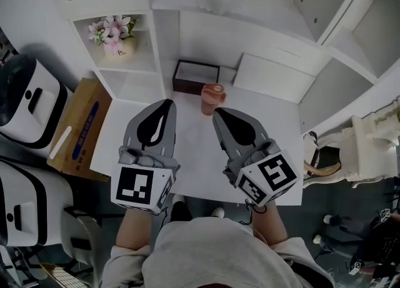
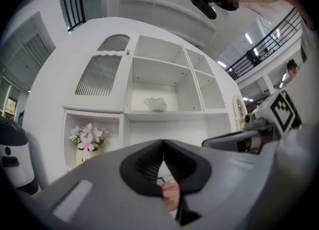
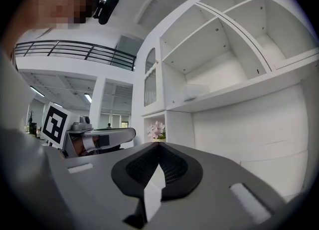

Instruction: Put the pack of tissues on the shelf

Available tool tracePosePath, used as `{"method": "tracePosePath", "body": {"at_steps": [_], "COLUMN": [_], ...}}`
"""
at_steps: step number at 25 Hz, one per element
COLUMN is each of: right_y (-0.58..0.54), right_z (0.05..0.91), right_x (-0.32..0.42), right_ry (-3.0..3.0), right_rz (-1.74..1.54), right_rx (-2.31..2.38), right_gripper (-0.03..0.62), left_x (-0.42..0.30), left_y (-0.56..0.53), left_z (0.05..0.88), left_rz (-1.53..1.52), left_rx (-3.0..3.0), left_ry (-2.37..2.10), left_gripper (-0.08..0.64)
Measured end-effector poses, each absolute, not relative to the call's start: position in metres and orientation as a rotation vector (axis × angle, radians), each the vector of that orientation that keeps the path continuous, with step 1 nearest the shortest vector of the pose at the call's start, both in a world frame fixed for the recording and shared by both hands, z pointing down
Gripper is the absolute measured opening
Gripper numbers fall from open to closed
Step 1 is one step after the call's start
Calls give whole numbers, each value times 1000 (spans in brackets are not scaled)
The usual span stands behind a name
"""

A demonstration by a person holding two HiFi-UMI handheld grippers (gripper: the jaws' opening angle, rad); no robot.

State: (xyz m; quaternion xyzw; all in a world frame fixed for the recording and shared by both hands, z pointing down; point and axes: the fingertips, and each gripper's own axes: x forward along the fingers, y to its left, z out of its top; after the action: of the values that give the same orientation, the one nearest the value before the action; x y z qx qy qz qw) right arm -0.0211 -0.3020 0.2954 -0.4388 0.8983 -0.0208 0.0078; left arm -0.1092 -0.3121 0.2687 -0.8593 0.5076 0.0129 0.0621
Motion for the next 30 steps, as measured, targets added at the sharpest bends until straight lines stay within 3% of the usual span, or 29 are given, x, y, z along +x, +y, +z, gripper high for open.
{"method": "tracePosePath", "body": {"at_steps": [30], "right_y": [-270], "right_z": [292], "right_x": [-57], "right_ry": [2854], "right_rz": [-18], "right_rx": [-1299], "right_gripper": [2], "left_x": [-111], "left_y": [-271], "left_z": [283], "left_rz": [44], "left_rx": [-2703], "left_ry": [1428], "left_gripper": [0]}}
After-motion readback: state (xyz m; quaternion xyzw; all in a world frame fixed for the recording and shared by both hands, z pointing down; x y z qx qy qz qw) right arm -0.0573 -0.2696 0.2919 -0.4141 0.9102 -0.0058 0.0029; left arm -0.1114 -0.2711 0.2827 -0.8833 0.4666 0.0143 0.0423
